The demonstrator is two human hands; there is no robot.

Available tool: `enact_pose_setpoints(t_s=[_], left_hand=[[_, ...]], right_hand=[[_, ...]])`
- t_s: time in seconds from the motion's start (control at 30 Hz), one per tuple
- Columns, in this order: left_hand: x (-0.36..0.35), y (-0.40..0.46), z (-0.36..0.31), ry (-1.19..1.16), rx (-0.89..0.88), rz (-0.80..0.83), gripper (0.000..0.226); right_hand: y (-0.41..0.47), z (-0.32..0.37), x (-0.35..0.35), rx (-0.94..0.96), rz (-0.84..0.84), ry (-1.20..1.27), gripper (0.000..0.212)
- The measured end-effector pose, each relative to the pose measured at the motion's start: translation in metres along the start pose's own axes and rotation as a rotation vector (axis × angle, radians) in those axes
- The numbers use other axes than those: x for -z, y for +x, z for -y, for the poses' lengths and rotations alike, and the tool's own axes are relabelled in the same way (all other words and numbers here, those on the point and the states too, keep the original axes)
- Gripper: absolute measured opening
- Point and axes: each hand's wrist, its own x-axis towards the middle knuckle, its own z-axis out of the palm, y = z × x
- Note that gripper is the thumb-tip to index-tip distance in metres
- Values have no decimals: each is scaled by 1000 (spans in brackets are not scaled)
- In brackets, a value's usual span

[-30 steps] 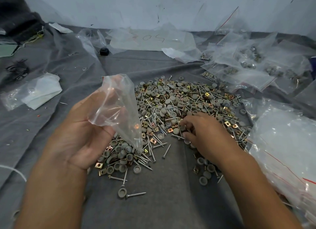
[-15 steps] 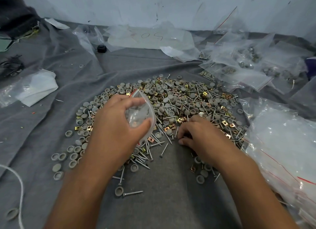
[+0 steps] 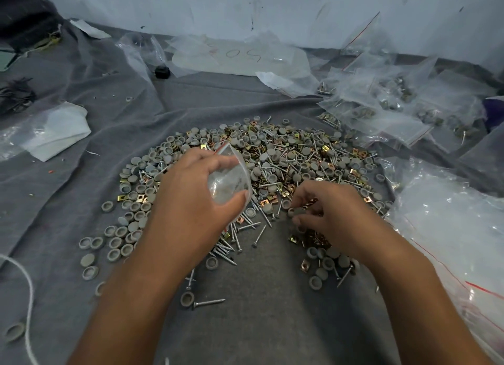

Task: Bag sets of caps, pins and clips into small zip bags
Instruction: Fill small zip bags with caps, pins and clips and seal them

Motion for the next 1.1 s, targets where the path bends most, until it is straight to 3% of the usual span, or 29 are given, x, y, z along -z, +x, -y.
enact_pose_setpoints(t_s=[0.23,0.47,0.6,0.73,0.87,1.0,1.1], left_hand=[[-9,-2,-5,11,-43,28,52],[-15,-4,-5,15,-69,64,54],[-18,-4,-2,21,-72,83,55],[-20,-5,-1,21,-71,92,56],[-22,-5,0,43,-78,111,57],[-23,-5,1,44,-80,126,55],[-24,-4,0,33,-77,135,53]], right_hand=[[-1,-5,-2,-1,161,-77,31],[-1,-5,4,44,-40,-51,25],[-2,-6,5,15,129,-197,29],[0,-8,3,17,122,-205,27],[0,-5,3,44,-68,-34,26],[-7,28,6,379,-484,368,14],[-10,49,2,544,-522,369,12]])
